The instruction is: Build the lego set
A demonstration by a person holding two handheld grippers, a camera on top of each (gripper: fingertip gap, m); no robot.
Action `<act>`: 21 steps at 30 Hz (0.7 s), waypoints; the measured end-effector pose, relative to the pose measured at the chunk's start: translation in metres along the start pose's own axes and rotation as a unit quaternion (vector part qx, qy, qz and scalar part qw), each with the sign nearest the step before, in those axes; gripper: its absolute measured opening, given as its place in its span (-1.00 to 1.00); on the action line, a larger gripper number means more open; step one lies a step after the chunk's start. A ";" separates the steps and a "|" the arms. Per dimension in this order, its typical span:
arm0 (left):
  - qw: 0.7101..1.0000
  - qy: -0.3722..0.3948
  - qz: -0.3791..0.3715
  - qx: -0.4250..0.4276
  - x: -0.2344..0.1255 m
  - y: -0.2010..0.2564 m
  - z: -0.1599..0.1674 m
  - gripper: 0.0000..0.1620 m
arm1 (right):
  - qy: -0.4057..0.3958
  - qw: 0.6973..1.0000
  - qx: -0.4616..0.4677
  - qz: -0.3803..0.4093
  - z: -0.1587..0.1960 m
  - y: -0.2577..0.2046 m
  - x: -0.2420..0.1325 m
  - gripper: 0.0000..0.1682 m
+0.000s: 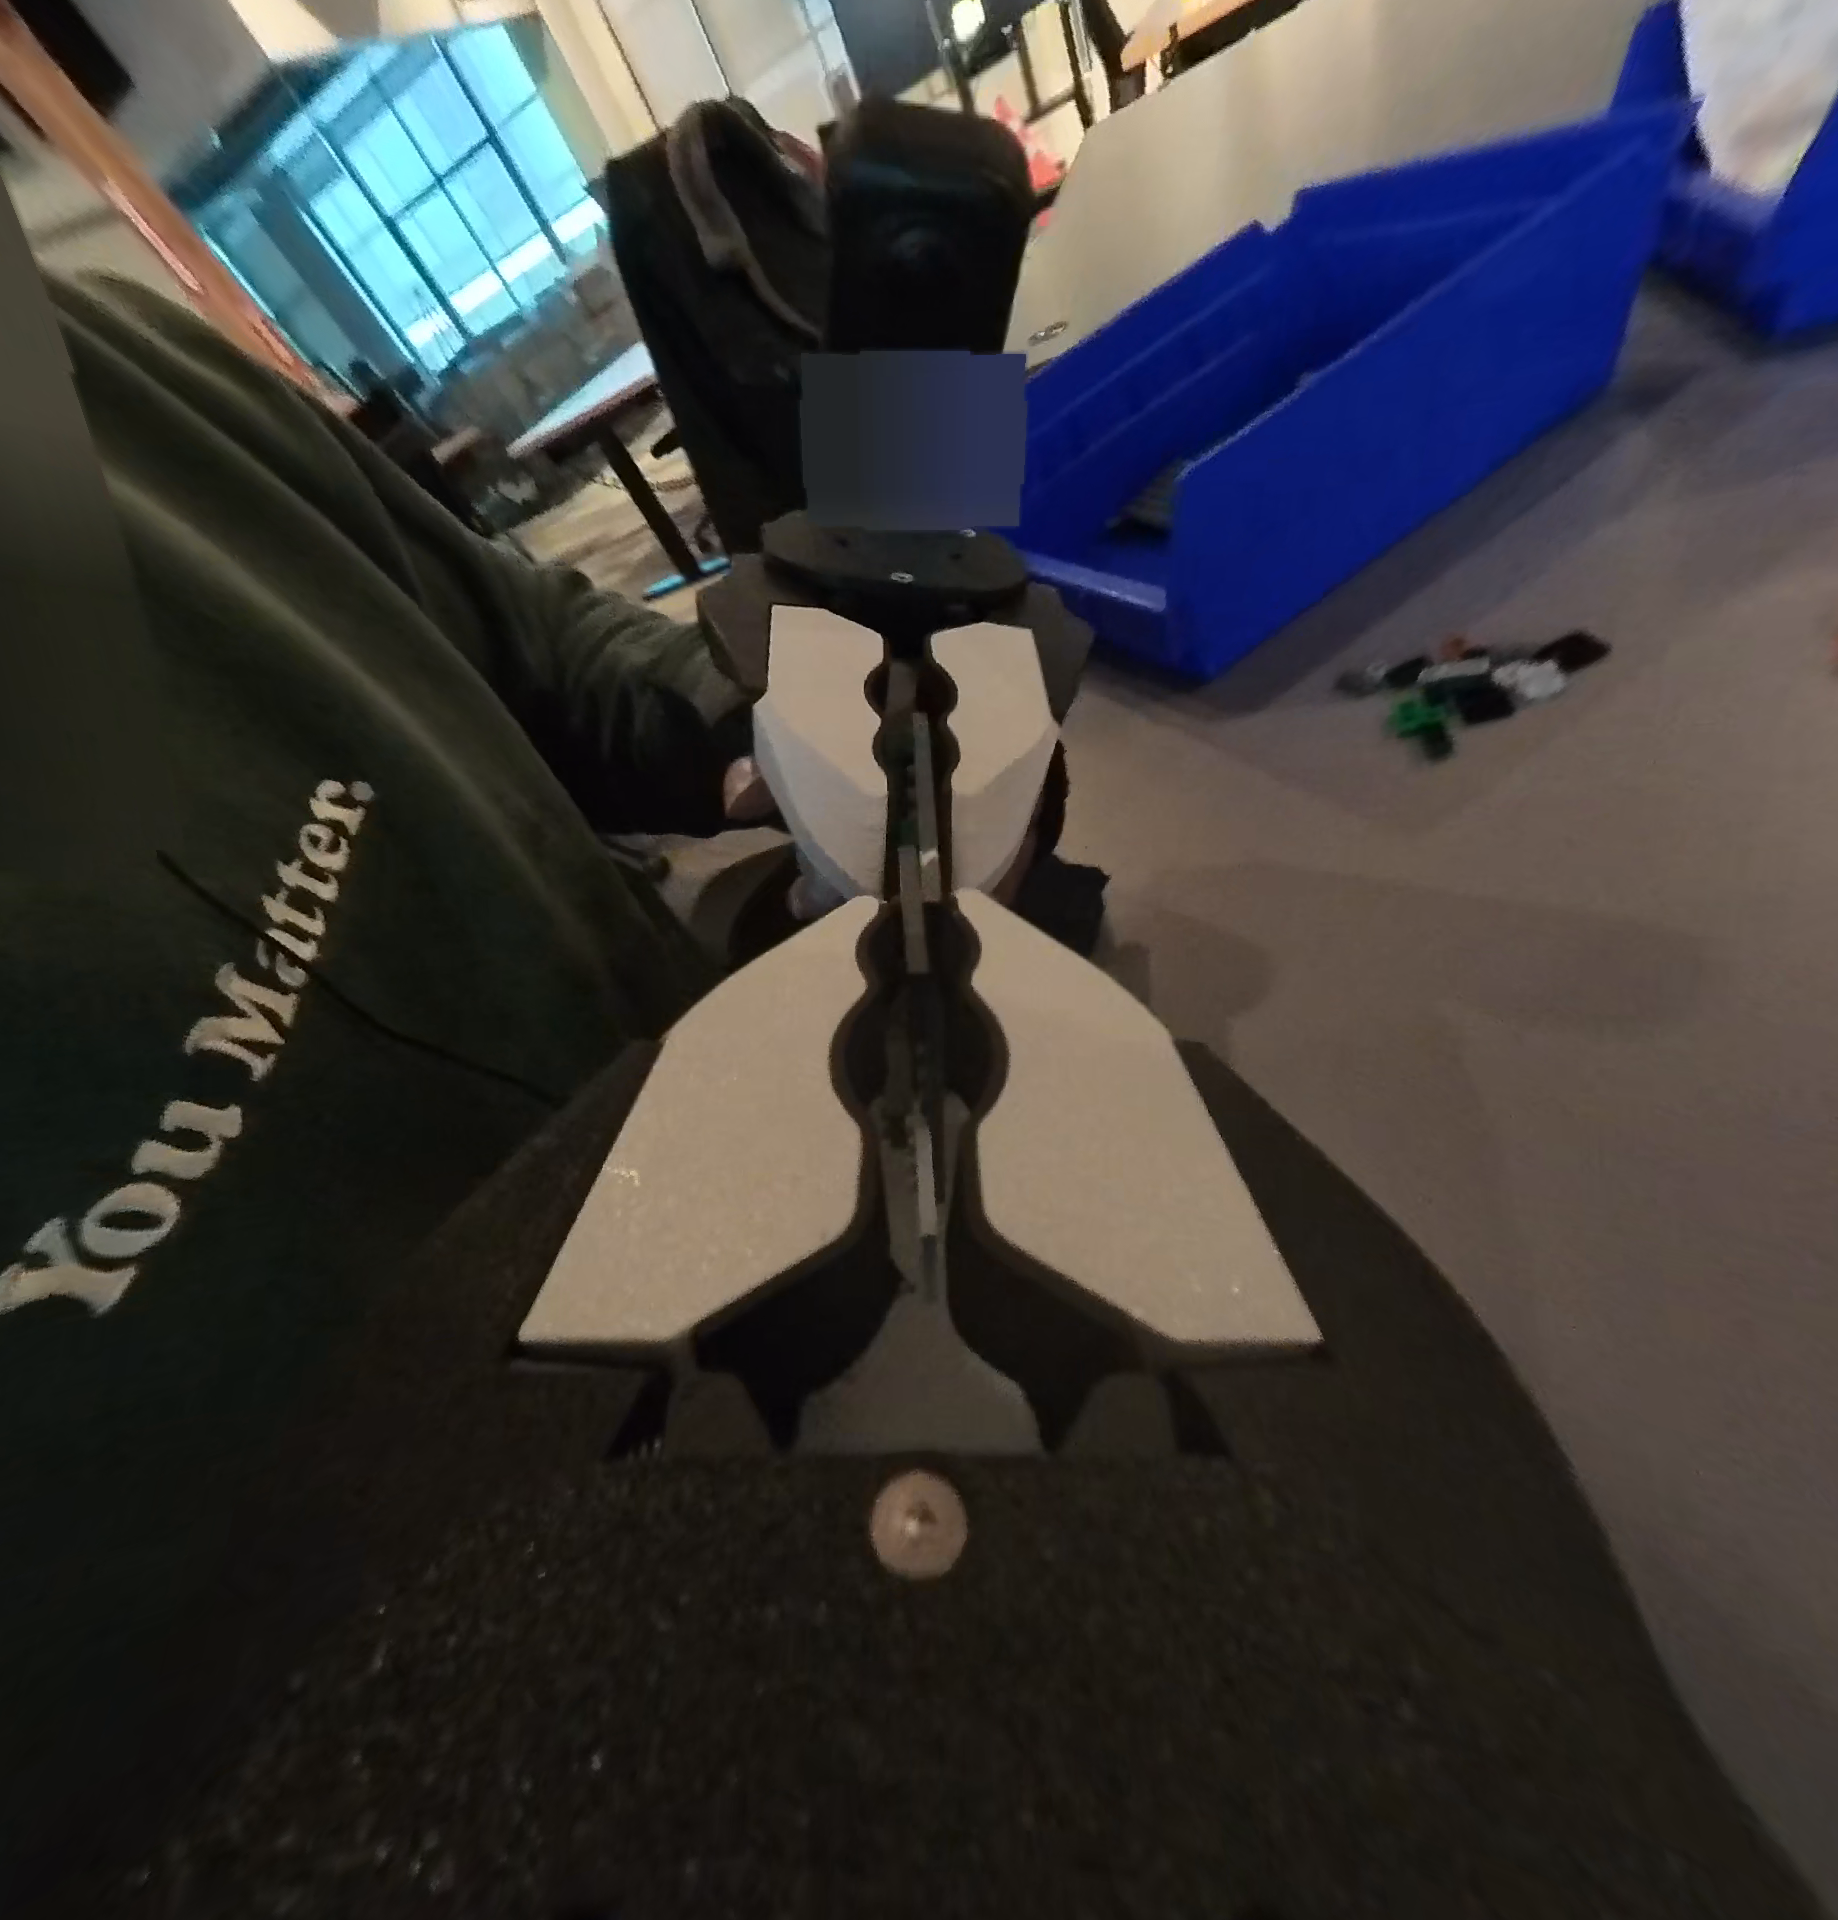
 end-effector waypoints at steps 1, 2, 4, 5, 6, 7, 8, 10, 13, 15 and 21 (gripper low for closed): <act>1.000 0.004 -0.001 0.010 0.000 0.000 0.000 -0.92 | 0.001 1.000 -0.007 0.002 0.000 -0.001 0.000 -0.92; 1.000 0.010 -0.004 0.027 -0.001 0.002 -0.001 -0.92 | 0.006 1.000 -0.011 0.001 -0.001 -0.002 0.000 -0.92; 0.998 0.017 -0.016 0.063 -0.001 0.006 -0.002 -0.93 | 0.007 1.000 -0.022 0.002 -0.001 -0.004 0.000 -0.92; 0.997 0.018 -0.018 0.070 -0.002 0.007 -0.003 -0.92 | 0.005 0.999 -0.034 0.006 -0.002 -0.005 0.000 -0.92; 0.997 0.021 -0.017 0.070 -0.002 0.007 -0.003 -0.92 | 0.006 0.999 -0.043 0.009 -0.002 -0.006 0.000 -0.92; 0.997 0.025 -0.019 0.075 -0.002 0.008 -0.003 -0.93 | 0.008 0.999 -0.050 0.012 -0.002 -0.006 0.000 -0.92; 0.996 0.029 -0.024 0.085 -0.002 0.008 -0.003 -0.92 | 0.010 0.998 -0.057 0.013 -0.001 -0.007 0.000 -0.92; 0.995 0.029 -0.025 0.096 -0.003 0.009 -0.002 -0.92 | 0.014 0.998 -0.064 0.013 0.002 -0.008 0.001 -0.92; 0.991 0.017 -0.028 0.129 -0.002 0.011 0.001 -0.92 | 0.007 0.997 -0.078 0.011 0.006 -0.008 0.002 -0.93; 0.989 0.012 -0.021 0.147 -0.002 0.012 0.000 -0.92 | 0.003 0.996 -0.086 0.004 0.006 -0.009 0.002 -0.93; 0.981 -0.007 -0.009 0.192 0.001 0.010 0.001 -0.92 | -0.027 0.992 -0.120 0.006 0.008 -0.010 0.001 -0.92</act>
Point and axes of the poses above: each gripper's, where its closed fingertips meet, x out along the fingers, z out of its underside, y = z × x across the jaws, the point moved 10 cm from there along -x, back along the fingers, and after that the axes turned 14 degrees about -z, right-handed, at the moved point
